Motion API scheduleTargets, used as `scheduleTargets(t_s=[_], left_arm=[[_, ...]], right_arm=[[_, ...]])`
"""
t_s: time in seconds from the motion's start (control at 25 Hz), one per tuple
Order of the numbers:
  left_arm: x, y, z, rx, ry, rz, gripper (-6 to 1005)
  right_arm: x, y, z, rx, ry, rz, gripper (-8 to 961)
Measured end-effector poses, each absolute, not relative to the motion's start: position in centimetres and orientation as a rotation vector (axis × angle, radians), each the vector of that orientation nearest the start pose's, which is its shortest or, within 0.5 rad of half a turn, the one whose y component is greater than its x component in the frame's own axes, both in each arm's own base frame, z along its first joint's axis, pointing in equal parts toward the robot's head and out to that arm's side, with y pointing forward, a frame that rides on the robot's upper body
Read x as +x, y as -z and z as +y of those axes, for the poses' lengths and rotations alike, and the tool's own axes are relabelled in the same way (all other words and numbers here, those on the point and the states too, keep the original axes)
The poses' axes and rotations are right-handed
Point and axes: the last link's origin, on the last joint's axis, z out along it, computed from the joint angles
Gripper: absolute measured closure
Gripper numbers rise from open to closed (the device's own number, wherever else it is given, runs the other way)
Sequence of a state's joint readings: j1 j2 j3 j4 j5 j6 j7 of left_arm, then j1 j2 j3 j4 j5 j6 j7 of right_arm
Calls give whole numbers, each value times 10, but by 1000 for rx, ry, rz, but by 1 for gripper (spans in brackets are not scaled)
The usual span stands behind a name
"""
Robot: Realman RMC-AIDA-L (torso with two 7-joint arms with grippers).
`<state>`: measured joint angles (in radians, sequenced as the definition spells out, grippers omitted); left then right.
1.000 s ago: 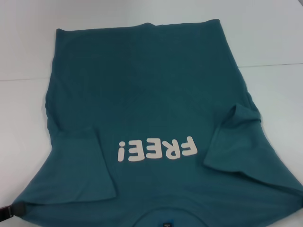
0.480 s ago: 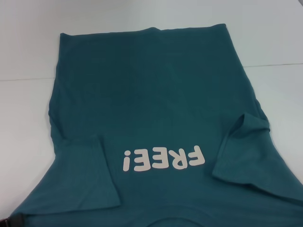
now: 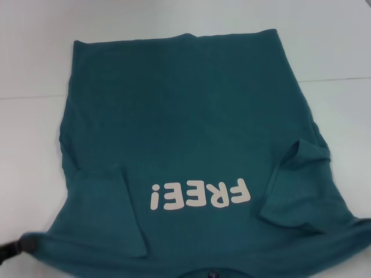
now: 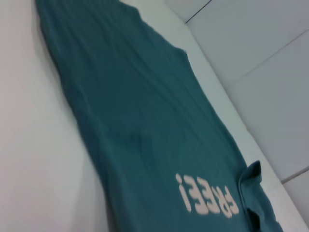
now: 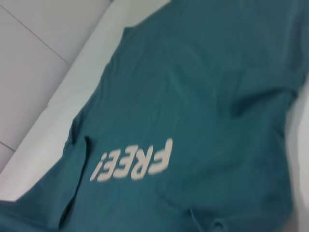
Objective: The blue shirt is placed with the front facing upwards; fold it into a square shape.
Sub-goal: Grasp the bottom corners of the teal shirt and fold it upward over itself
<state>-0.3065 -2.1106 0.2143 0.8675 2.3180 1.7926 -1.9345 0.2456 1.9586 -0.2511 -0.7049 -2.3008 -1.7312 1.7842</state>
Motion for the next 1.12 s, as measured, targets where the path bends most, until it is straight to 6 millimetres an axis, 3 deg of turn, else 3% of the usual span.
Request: scheduleTargets(t_s=[0.24, 0.28, 0.32, 0.64, 0.88, 1.12], left_arm=[[-340, -51, 282, -2207, 794, -1590, 1001], [-332, -47, 300, -2211, 804, -1576, 1001], [-332, -47, 300, -2211, 804, -1576, 1001], [-294, -39, 368, -2208, 811, -1487, 1001], [-274, -39, 403, -2150, 820, -1426, 1001], [-264, -41, 427, -2069, 840, -1389, 1001]], right_arm=[[381, -84, 257, -2184, -639, 1482, 919], [377, -82, 270, -2177, -643, 1470, 919], [377, -82, 270, -2177, -643, 1470, 919], [356, -72, 326, -2149, -635, 1389, 918], [341, -73, 363, -2114, -604, 1296, 918], [328, -72, 395, -2064, -544, 1221, 918]])
